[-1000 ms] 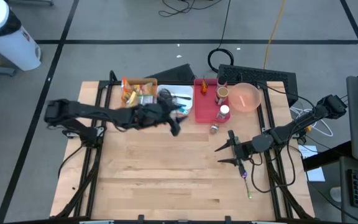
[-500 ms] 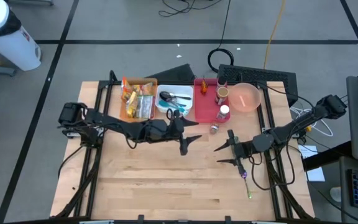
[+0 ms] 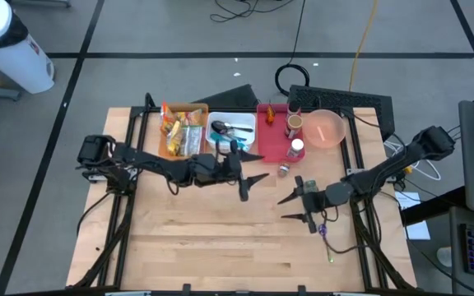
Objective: Pick & Place Food Item
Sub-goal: Put the green seasoning bottle into the red bin
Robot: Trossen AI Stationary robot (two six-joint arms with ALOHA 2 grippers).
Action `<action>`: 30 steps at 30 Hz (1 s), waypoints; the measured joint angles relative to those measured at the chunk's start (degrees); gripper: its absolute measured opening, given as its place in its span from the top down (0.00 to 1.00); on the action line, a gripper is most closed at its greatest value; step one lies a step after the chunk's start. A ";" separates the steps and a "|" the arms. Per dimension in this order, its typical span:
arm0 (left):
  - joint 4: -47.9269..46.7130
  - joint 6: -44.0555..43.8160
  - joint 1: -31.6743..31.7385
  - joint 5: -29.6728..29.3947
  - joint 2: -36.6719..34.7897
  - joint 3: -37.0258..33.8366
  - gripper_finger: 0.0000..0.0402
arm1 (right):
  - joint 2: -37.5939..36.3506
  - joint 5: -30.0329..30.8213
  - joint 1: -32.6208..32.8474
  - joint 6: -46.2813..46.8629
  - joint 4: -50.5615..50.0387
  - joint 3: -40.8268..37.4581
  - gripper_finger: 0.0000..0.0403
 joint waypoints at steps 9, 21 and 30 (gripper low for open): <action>4.41 2.12 2.00 0.02 0.00 0.22 0.34 | 7.77 0.26 0.00 2.30 -4.34 0.00 0.51; 3.50 10.67 -0.28 0.09 -1.92 0.24 0.34 | 3.31 3.20 0.02 11.17 -15.77 0.02 0.51; -0.99 10.38 0.11 -0.04 -2.40 0.24 0.34 | -9.62 5.32 0.02 8.04 -16.61 0.07 0.51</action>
